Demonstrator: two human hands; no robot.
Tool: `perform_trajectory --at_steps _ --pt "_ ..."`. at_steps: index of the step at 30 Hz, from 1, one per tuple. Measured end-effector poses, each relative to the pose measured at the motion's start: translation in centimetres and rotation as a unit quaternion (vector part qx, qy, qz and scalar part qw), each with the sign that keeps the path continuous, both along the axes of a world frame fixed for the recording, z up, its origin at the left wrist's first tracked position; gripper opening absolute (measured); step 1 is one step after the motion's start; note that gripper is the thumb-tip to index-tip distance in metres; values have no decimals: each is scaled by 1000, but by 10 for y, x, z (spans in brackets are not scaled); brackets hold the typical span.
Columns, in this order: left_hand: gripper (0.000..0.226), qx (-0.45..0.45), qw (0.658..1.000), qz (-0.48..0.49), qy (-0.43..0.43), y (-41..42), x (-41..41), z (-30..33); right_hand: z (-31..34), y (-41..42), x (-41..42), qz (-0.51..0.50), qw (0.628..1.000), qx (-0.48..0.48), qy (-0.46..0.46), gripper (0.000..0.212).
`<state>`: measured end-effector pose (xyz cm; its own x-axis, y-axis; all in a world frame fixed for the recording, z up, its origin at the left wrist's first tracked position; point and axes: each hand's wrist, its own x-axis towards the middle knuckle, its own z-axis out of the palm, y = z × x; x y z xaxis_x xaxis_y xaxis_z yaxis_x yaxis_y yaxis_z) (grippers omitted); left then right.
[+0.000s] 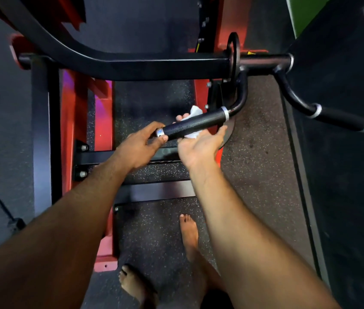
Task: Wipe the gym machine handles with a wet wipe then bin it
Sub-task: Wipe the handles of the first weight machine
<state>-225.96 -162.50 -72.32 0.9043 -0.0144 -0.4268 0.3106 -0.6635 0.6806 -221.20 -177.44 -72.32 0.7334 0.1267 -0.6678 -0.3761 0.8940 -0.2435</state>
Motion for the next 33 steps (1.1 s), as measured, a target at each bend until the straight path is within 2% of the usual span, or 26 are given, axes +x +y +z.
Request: perform_trajectory --at_steps 3,6,10,13,16,17,18,19,21,23,25,27,29,31,33 --pt "34 -2 1000 -3 -24 -1 1 0 6 23 -15 26 999 -7 27 89" --pt "39 12 999 -1 -34 -2 1 1 17 40 -23 26 997 -27 61 79" --pt "43 32 999 -6 -30 -4 1 6 20 47 -28 32 991 -66 111 31" --pt "44 55 998 -10 -16 -6 1 10 13 42 -47 69 974 -188 107 20" --pt "46 68 998 -12 2 -7 0 14 16 18 -67 111 929 -349 47 19" --pt "46 70 997 -12 8 -7 0 15 21 5 -69 128 893 -432 1 19" --pt "47 75 997 -12 16 -7 1 17 27 -11 -67 141 831 -534 -59 20" --pt "47 79 996 -14 25 -8 1 18 32 -28 -61 150 747 -633 -137 24" --pt "49 85 996 -16 36 -8 1 21 38 -62 -32 171 544 -768 -293 31" --pt "47 83 996 -16 43 -9 2 24 35 -82 3 237 382 -815 -365 35" --pt "46 68 997 -9 46 -10 2 25 21 -86 22 305 249 -832 -391 37" --pt "51 42 997 4 57 -10 -1 25 8 -85 22 337 175 -834 -401 42" --pt "58 30 997 15 73 -11 -5 25 0 -75 13 355 125 -831 -410 67" --pt "65 28 996 21 87 -12 -7 27 -2 -56 2 347 108 -825 -433 69" --pt "74 19 994 34 101 -15 -8 34 -2 -36 -10 344 123 -804 -468 68"
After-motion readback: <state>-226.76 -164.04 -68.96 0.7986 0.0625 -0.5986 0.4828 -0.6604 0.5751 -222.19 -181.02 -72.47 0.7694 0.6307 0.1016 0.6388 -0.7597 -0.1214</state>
